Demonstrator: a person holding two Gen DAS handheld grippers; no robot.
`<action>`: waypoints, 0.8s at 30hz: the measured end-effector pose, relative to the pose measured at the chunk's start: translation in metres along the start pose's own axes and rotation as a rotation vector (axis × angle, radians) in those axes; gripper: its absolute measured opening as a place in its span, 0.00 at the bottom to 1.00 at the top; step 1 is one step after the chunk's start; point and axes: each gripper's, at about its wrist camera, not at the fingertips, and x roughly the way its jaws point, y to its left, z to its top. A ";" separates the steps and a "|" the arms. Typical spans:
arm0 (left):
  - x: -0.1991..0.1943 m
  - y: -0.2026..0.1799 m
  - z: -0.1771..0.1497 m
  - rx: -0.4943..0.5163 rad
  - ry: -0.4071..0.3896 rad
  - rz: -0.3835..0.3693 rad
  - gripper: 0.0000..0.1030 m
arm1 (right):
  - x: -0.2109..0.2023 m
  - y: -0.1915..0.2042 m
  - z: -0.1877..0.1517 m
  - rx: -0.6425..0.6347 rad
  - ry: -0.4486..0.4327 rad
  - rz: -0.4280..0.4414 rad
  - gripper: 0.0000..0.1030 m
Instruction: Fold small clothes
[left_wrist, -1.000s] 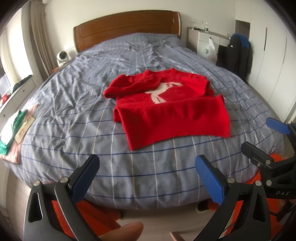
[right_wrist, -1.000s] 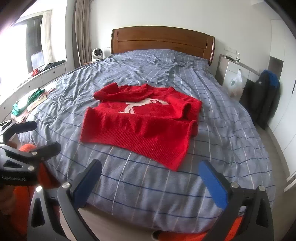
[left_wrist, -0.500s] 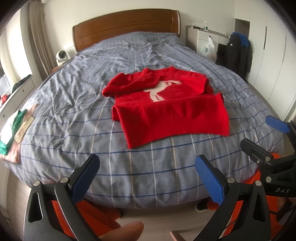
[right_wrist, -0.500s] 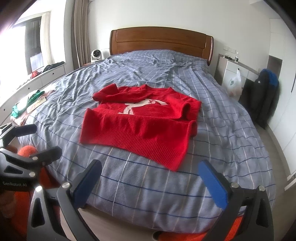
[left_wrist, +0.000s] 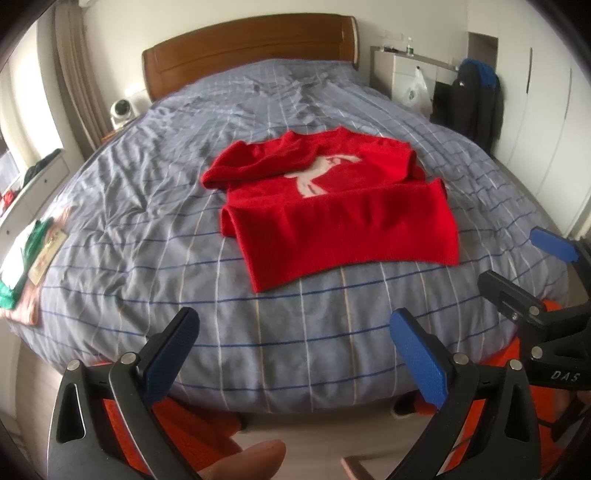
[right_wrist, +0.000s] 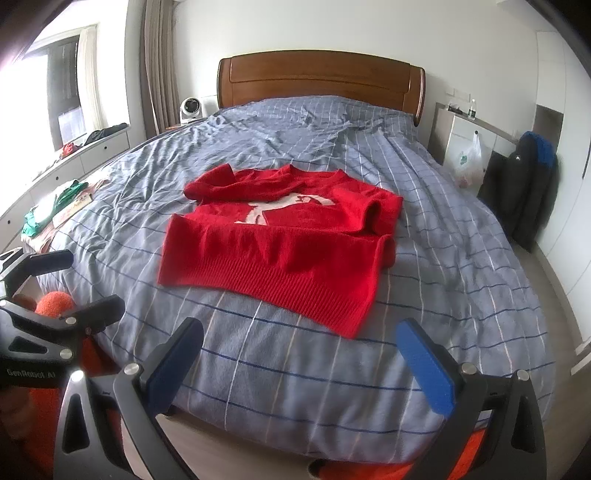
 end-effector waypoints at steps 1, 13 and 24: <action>0.000 0.000 0.000 0.000 -0.001 0.001 1.00 | 0.000 0.000 0.000 -0.003 -0.002 -0.001 1.00; 0.000 -0.002 0.001 0.002 0.005 0.004 1.00 | 0.001 0.001 -0.001 0.006 0.001 0.002 1.00; -0.001 -0.003 0.002 0.002 0.006 0.006 1.00 | 0.002 0.001 -0.001 0.015 -0.002 0.001 1.00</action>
